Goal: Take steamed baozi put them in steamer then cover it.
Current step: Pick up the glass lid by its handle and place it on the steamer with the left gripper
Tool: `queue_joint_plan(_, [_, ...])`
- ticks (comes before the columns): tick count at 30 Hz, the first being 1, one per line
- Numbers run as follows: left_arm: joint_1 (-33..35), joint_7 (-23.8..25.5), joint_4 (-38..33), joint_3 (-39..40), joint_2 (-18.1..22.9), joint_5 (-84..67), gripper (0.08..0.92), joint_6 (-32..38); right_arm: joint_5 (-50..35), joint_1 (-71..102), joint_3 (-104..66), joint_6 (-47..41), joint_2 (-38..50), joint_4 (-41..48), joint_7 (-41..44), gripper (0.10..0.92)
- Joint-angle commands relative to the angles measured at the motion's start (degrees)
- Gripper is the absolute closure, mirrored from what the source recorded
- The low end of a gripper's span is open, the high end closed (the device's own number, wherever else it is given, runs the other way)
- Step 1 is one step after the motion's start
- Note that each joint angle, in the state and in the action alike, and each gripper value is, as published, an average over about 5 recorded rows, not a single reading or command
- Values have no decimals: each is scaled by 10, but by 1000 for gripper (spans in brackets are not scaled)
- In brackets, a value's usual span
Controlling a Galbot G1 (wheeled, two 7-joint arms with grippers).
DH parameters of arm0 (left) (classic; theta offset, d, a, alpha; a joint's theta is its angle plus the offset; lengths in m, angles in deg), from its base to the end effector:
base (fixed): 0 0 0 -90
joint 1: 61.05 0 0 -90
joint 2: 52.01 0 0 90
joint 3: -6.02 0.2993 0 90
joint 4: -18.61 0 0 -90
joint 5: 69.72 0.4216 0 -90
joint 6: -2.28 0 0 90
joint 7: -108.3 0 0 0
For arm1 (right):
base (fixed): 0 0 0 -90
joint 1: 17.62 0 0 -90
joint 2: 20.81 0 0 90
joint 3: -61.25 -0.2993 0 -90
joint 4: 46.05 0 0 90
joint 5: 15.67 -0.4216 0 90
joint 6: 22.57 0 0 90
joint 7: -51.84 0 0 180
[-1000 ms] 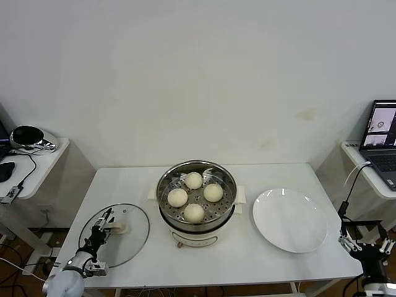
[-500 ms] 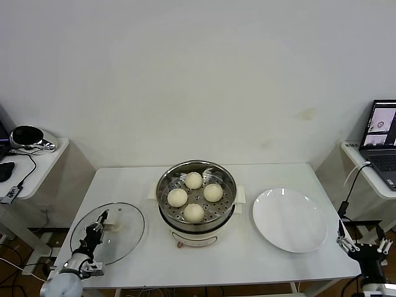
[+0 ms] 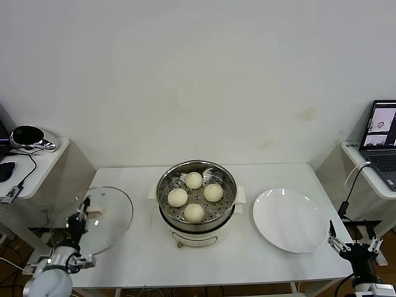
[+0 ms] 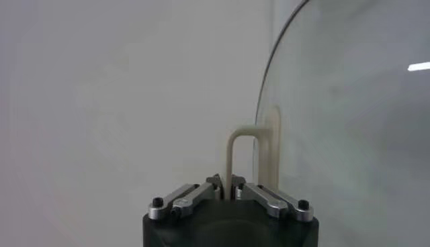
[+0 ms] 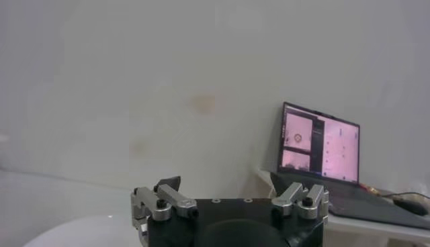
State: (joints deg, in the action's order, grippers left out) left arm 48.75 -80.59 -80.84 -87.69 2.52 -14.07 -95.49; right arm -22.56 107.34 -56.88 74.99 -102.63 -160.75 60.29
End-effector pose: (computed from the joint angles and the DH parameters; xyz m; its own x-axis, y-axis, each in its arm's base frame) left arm 0.3323 0.1554 -0.3022 -0.9960 -0.0878 0.0152 0.0183 -0.0351 0.9992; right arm 0.2217 -0.1963 -0.2724 -0.9804 0.1961 -0.0185 0.1939 0.9446 -0.2649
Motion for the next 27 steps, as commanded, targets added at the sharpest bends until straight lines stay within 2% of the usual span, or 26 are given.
queue_joint_plan(1, [-3,114,-200,1,-95,-85,856,-151,14,4,15,6,-4,-2,0,203])
queue_joint_plan(6, [-65,140,-241,81,-129,-108,856,-192,35,0,25,12,-13,-2,-1,203])
queue_joint_plan(10, [-149,153,-240,201,-124,-99,856,-227,55,-5,35,17,-24,0,-3,203])
queue_joint_plan(15, [-279,181,-195,332,-62,-65,856,-270,76,-10,49,21,-37,5,-6,203])
queue_joint_plan(18, [-332,203,-170,383,-17,-34,856,-292,90,-13,55,24,-44,9,-8,203])
queue_joint_plan(23, [-368,245,-137,422,44,40,856,-306,100,-14,59,27,-48,16,-10,203])
queue_joint_plan(27, [-381,258,-108,446,79,79,856,-305,103,-14,59,31,-48,21,-11,203])
